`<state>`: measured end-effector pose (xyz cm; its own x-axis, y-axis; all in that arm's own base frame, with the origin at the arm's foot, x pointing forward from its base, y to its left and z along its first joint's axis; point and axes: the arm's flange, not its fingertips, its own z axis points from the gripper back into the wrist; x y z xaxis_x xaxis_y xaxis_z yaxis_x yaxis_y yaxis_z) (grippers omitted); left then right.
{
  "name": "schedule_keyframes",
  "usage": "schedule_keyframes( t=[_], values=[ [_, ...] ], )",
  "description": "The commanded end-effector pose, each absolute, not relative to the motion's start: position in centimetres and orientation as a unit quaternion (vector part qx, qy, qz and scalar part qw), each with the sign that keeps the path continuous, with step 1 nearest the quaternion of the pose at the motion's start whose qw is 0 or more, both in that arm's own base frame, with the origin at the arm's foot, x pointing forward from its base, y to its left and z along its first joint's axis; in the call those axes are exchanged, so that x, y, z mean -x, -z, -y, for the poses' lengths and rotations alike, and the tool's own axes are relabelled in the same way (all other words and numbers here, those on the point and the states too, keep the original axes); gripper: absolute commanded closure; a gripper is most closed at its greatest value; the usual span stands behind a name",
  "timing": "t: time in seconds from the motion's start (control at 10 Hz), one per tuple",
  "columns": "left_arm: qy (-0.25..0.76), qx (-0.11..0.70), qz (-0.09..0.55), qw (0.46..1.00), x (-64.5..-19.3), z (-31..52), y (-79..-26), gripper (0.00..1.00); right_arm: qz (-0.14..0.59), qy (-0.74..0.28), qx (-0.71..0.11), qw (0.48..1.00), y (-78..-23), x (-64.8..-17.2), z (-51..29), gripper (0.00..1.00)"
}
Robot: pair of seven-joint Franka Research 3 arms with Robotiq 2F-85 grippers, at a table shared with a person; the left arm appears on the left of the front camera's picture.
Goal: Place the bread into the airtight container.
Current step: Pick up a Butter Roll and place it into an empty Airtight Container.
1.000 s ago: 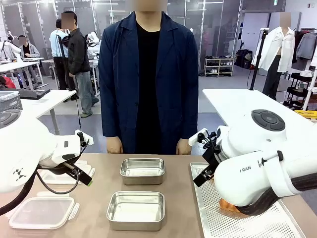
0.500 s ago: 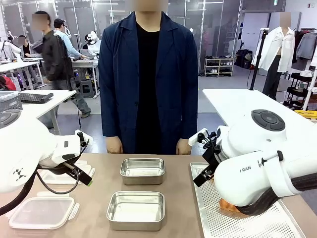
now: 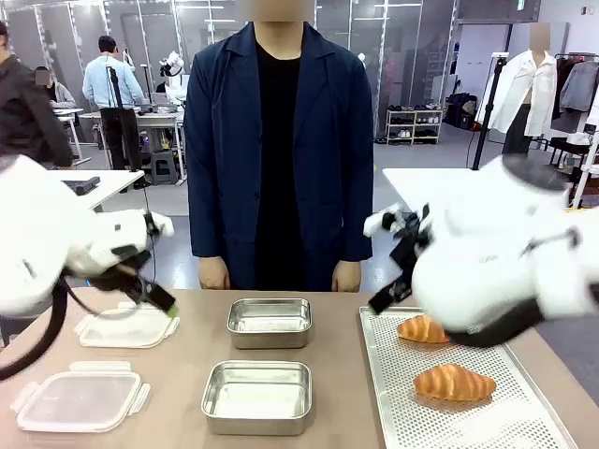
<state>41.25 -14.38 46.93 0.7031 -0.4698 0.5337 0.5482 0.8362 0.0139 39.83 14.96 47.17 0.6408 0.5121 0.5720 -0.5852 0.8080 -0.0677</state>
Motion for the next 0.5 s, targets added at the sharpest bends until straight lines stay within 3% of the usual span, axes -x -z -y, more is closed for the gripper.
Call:
schedule_keyframes(
  t=[0.0,0.4],
  values=[
    [0.261,0.098,0.251,0.927,-40.9,11.2,-56.0,0.0,0.306,-0.319,-0.09,0.893,-55.3,-38.3,-10.8,0.0],
    [0.271,0.107,0.258,0.921,-33.0,4.1,-70.8,0.0,0.289,-0.299,-0.117,0.902,-68.0,-29.5,-2.2,0.0]
  ],
)
